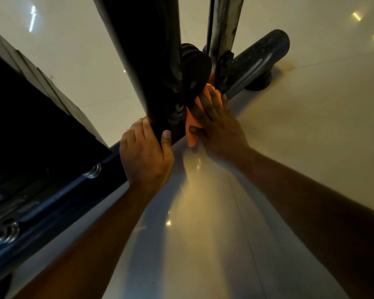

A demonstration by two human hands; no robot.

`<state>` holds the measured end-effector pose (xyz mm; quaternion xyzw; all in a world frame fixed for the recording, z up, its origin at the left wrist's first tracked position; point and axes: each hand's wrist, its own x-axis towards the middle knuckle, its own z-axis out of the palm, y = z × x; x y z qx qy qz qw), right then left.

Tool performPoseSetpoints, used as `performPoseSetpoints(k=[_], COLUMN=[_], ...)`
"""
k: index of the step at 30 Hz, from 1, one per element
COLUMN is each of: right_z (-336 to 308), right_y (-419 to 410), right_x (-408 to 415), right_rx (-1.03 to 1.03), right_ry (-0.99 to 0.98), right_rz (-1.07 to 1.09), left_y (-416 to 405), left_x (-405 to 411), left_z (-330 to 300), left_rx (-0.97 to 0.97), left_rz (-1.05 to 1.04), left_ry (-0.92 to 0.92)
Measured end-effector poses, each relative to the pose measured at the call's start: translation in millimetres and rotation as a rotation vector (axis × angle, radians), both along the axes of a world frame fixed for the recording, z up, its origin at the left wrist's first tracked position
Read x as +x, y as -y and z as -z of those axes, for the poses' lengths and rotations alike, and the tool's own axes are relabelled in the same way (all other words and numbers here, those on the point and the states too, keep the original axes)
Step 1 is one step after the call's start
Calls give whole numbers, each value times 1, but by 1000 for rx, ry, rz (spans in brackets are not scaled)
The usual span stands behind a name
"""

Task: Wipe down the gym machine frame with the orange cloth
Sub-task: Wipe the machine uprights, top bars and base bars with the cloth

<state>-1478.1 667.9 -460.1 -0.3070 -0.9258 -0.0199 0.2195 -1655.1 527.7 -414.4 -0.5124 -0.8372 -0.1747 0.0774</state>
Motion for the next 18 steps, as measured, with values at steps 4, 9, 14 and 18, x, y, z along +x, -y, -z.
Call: performPoseSetpoints(k=[4,9,14,18], right_z=[-7,-7,-18,-15], right_y=[16,21,-12,24], right_x=[-24,-23,5,-26], right_rx=[-87,-137,-25,-247], right_ry=[-161,-104,87,-150], right_rz=[118,119,22,92], left_y=[0,-2,-1,2], left_x=[-1,0,-4,-7], left_z=[1,-1,0,1], left_rx=[2,12,-9,-44], left_rz=[8,9,40,64], left_ry=[-8,14,9,-16])
